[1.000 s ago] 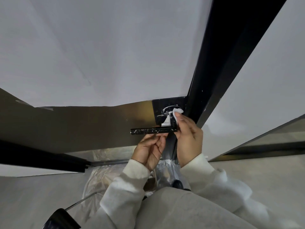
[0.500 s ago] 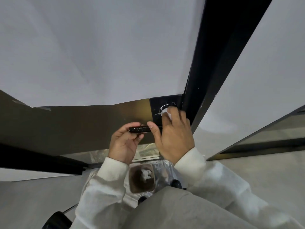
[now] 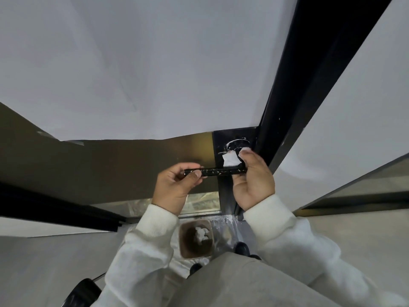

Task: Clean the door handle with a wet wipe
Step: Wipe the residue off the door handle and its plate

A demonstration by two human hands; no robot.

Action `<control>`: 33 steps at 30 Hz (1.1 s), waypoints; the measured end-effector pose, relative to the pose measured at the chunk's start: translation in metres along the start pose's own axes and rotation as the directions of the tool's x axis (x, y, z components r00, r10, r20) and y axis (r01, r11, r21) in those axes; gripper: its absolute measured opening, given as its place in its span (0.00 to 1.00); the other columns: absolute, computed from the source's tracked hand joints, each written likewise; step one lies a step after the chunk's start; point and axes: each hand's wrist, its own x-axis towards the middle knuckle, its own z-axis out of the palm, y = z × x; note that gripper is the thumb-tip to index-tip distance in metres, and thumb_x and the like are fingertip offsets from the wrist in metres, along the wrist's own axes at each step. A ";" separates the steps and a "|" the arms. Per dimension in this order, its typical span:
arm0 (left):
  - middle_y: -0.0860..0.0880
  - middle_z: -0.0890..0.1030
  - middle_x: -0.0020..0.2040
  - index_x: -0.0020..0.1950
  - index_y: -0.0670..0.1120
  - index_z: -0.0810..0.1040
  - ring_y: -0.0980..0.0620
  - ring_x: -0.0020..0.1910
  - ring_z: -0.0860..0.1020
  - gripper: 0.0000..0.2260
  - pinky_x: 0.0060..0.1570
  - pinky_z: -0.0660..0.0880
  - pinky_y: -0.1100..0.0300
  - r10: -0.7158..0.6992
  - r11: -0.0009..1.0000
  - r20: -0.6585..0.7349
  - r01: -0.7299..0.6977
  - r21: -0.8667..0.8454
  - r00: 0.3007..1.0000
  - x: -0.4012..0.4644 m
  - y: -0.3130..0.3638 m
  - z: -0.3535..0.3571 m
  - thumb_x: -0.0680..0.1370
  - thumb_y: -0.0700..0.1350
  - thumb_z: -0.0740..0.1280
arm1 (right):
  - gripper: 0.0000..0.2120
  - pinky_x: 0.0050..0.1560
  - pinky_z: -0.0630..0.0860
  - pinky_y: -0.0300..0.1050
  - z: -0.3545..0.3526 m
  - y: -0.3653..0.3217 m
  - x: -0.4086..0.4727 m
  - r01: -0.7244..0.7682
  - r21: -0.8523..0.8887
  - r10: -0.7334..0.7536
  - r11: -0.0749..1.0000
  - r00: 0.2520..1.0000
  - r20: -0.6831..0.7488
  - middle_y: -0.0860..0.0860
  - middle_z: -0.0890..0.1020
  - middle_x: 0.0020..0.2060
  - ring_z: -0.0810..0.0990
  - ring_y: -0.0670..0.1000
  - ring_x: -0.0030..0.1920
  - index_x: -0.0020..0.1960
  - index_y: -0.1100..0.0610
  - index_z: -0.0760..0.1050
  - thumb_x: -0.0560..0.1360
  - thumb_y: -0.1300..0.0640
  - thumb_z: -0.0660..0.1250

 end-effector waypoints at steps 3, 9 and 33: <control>0.40 0.85 0.45 0.44 0.48 0.88 0.40 0.46 0.83 0.07 0.45 0.81 0.60 -0.018 1.000 -0.001 0.018 0.001 1.000 0.001 0.000 0.000 0.68 0.41 0.75 | 0.04 0.41 0.84 0.44 0.004 -0.002 -0.001 -0.199 0.137 0.195 0.970 0.980 0.038 0.60 0.83 0.50 0.86 0.54 0.42 0.50 0.61 0.78 0.76 0.66 0.70; 0.41 0.86 0.44 0.44 0.48 0.88 0.42 0.45 0.84 0.07 0.45 0.81 0.60 -0.032 0.999 -0.018 0.032 -0.002 0.999 -0.001 0.001 0.001 0.68 0.40 0.75 | 0.04 0.37 0.83 0.43 0.008 -0.010 0.006 -0.238 0.028 0.238 0.971 0.971 0.017 0.57 0.85 0.41 0.86 0.52 0.41 0.50 0.62 0.79 0.76 0.65 0.71; 0.56 0.87 0.46 0.54 0.49 0.87 0.60 0.45 0.84 0.11 0.49 0.82 0.57 0.432 0.476 0.351 -0.541 0.694 0.831 0.008 0.043 0.075 0.75 0.36 0.73 | 0.14 0.63 0.76 0.41 -0.034 -0.021 -0.009 0.861 -0.433 -0.412 -0.267 0.304 0.859 0.58 0.79 0.59 0.79 0.52 0.60 0.61 0.63 0.81 0.76 0.68 0.69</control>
